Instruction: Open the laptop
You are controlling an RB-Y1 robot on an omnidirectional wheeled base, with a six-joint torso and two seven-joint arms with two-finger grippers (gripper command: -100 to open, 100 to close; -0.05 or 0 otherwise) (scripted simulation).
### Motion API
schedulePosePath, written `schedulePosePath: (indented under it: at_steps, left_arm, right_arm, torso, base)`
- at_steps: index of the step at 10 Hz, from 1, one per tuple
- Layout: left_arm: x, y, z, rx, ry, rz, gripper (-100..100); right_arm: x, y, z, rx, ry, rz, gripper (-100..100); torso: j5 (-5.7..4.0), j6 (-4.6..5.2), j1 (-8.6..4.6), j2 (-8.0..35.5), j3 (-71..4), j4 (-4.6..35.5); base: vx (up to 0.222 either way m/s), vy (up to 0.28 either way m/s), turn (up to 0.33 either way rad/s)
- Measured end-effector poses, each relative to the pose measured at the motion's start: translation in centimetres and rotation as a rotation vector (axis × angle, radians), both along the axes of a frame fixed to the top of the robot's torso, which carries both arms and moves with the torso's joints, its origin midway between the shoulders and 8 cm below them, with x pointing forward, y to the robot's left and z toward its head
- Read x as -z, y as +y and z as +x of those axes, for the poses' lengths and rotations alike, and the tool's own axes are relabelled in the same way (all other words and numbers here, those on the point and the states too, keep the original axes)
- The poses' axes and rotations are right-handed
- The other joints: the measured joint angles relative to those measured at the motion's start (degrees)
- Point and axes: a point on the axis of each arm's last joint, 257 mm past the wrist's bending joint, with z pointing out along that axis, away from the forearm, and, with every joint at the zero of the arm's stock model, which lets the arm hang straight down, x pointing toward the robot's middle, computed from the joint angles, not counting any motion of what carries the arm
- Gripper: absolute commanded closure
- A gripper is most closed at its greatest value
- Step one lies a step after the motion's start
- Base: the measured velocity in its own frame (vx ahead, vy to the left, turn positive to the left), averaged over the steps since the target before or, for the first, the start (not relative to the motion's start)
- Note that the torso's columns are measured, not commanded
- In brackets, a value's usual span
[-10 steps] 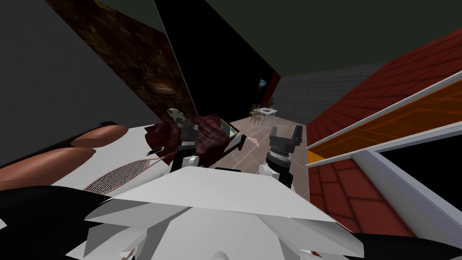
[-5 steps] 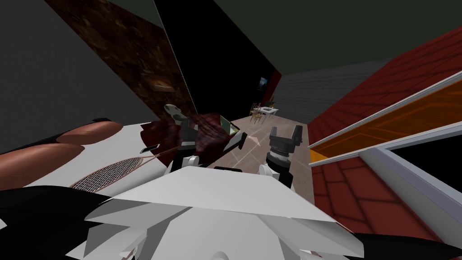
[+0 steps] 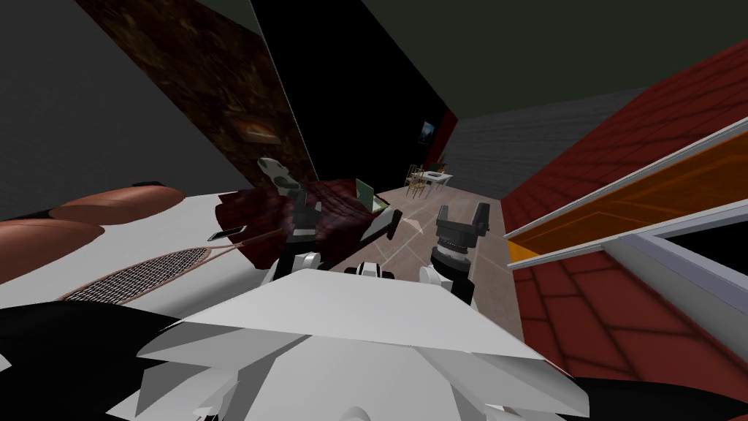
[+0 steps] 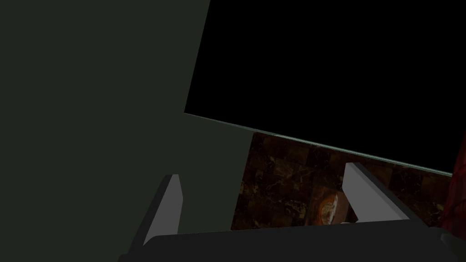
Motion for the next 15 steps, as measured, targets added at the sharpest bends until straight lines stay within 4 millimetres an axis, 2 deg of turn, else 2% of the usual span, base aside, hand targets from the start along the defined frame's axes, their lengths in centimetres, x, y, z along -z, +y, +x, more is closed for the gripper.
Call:
schedulePosePath:
  at_steps: [6, 15]
  left_arm:
    - [0.3, 1.1, 1.0, 0.041, 0.063, 0.05, -100]
    - [1.0, 5.9, 2.6, 0.036, 0.174, -0.059, -100]
  right_arm:
    - [0.0, 0.0, 0.0, 0.0, 0.0, 0.0, 0]
    - [0.0, 0.0, 0.0, 0.0, 0.0, 0.0, 0]
  torso:
    - [0.0, 0.0, 0.03, 0.2, -0.3, 0.2]
    - [0.03, 0.0, 0.09, 0.3, -0.3, 0.3]
  base:
    - [0.083, -0.091, 0.053]
    - [0.121, -0.152, 0.079]
